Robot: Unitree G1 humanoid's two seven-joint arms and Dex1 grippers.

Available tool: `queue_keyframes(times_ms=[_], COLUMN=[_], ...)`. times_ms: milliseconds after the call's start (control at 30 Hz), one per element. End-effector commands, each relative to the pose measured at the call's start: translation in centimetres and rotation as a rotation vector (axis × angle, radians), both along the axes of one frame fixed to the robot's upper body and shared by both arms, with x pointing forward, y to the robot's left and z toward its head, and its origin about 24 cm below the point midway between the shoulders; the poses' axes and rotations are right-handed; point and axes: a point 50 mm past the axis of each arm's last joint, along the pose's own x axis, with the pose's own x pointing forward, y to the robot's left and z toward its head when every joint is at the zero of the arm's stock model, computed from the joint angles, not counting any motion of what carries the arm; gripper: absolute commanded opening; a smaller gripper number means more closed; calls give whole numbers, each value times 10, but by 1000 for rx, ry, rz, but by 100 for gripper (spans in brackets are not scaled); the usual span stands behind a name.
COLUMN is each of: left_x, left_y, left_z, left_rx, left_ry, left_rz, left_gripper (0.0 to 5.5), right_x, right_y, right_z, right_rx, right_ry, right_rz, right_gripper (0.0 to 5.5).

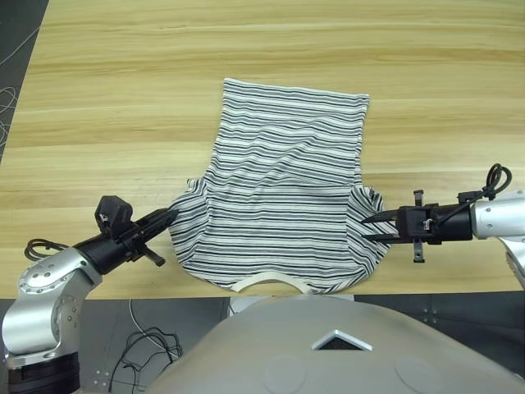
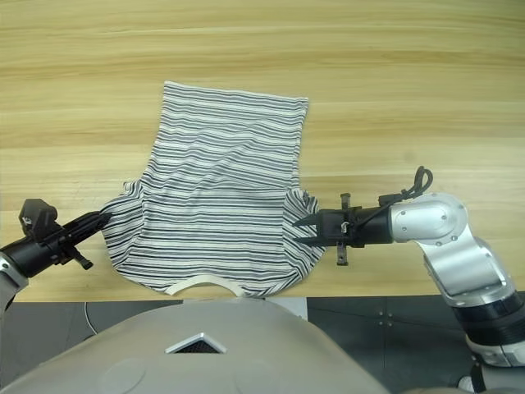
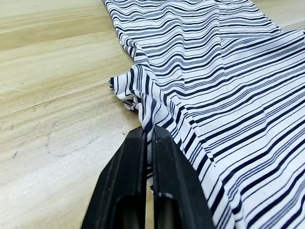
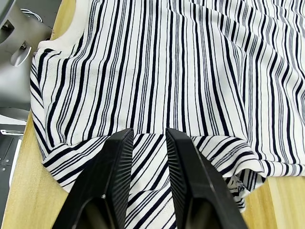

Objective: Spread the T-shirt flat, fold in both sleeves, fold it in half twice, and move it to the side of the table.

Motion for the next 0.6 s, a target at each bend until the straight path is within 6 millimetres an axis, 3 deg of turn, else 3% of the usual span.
queue_keyframes(times_ms=[33, 600], left_x=[1, 1], left_y=[-10, -50], left_z=[11, 22], left_rx=[-34, -125], left_ry=[-12, -33], left_rz=[-51, -160], left_gripper=[12, 12], right_x=[3, 3], right_y=[2, 6], right_z=[3, 1], right_rx=[3, 12], right_ry=[-27, -28], right_rz=[7, 16], right_gripper=[121, 121])
